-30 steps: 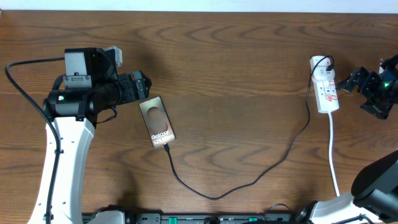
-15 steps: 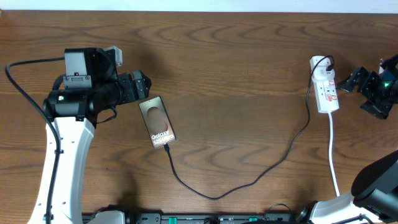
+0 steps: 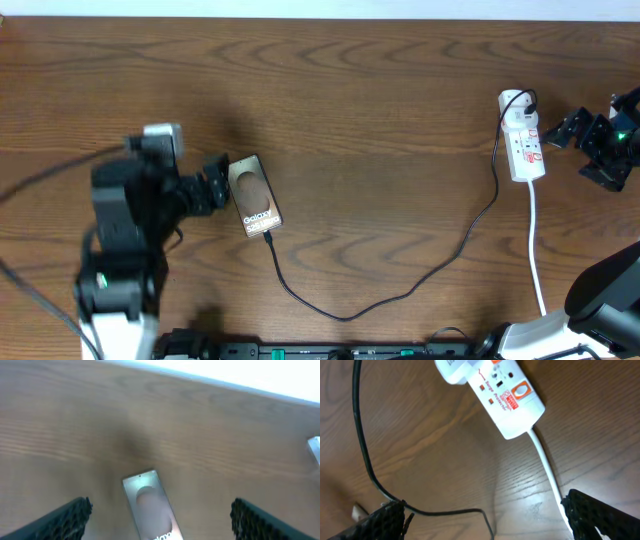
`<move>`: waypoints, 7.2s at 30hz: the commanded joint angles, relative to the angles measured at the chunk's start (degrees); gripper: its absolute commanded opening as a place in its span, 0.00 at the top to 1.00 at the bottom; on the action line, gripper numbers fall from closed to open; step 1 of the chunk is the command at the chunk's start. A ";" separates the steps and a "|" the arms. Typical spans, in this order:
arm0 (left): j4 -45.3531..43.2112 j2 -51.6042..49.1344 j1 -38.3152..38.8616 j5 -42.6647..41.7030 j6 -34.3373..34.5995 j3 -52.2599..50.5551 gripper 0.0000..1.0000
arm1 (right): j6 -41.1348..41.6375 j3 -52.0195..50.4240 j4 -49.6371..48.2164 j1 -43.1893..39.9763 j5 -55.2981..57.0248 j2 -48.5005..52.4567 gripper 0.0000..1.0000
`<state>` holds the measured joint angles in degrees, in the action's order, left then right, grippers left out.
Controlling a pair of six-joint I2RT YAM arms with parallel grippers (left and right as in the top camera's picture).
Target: Plug charger to phone and switch on socket
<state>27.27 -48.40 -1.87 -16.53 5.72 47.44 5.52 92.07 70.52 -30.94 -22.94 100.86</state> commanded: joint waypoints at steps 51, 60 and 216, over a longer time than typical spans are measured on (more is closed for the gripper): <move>-23.47 48.17 -0.57 11.37 -3.04 -47.21 0.09 | 0.44 -0.04 -0.04 0.24 -0.55 -0.96 0.01; -23.47 48.17 -0.57 11.37 -3.04 -47.21 0.09 | 0.44 -0.04 -0.04 0.24 -0.52 -0.96 0.01; -23.47 48.17 -0.57 11.37 -3.04 -47.21 0.09 | -1.29 -91.76 -66.25 30.27 21.29 -100.54 0.01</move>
<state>1.67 -0.60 -2.22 -4.54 1.98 1.10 3.49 0.38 3.95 -1.19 -2.50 0.82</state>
